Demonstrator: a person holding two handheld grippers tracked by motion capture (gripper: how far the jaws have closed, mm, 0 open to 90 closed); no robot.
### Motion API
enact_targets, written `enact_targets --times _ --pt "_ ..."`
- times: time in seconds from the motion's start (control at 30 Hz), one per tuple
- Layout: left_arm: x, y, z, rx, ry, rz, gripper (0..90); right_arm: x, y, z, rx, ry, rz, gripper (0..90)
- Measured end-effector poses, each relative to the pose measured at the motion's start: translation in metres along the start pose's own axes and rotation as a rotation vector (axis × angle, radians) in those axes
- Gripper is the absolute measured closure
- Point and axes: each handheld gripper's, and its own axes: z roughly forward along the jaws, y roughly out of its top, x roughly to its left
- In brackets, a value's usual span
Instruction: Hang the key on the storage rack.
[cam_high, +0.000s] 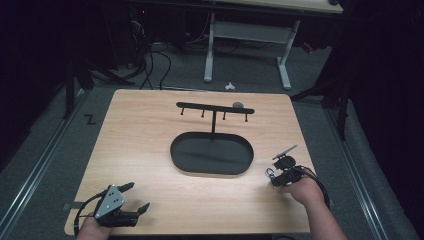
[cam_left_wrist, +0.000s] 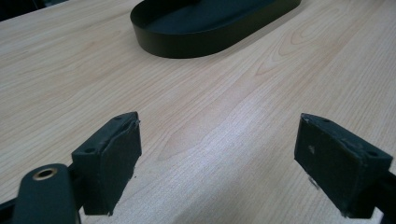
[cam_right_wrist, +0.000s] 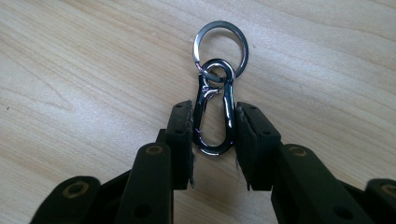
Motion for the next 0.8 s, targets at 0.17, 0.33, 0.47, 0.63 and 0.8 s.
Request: enact_targets --times 0.17,0.33,0.47,0.63,0.8 --pt "0.000 0.000 -0.001 -0.003 0.002 -0.002 15.3 0.006 0.001 0.000 -0.006 -0.044 -0.038 68.2" --pt "0.000 0.000 0.000 0.000 0.000 0.001 15.3 0.010 0.001 -0.005 -0.023 -0.048 -0.044 68.1" --pt "0.000 0.000 0.000 0.000 0.000 0.000 15.3 0.013 0.000 -0.008 -0.041 -0.042 -0.042 68.2" --pt "0.000 0.000 0.000 0.004 -0.003 0.002 15.3 0.016 -0.001 -0.008 -0.049 -0.034 -0.053 68.2" --pt "0.000 0.000 0.000 0.004 -0.003 0.002 15.3 0.019 -0.001 -0.003 -0.038 -0.006 -0.060 68.0"
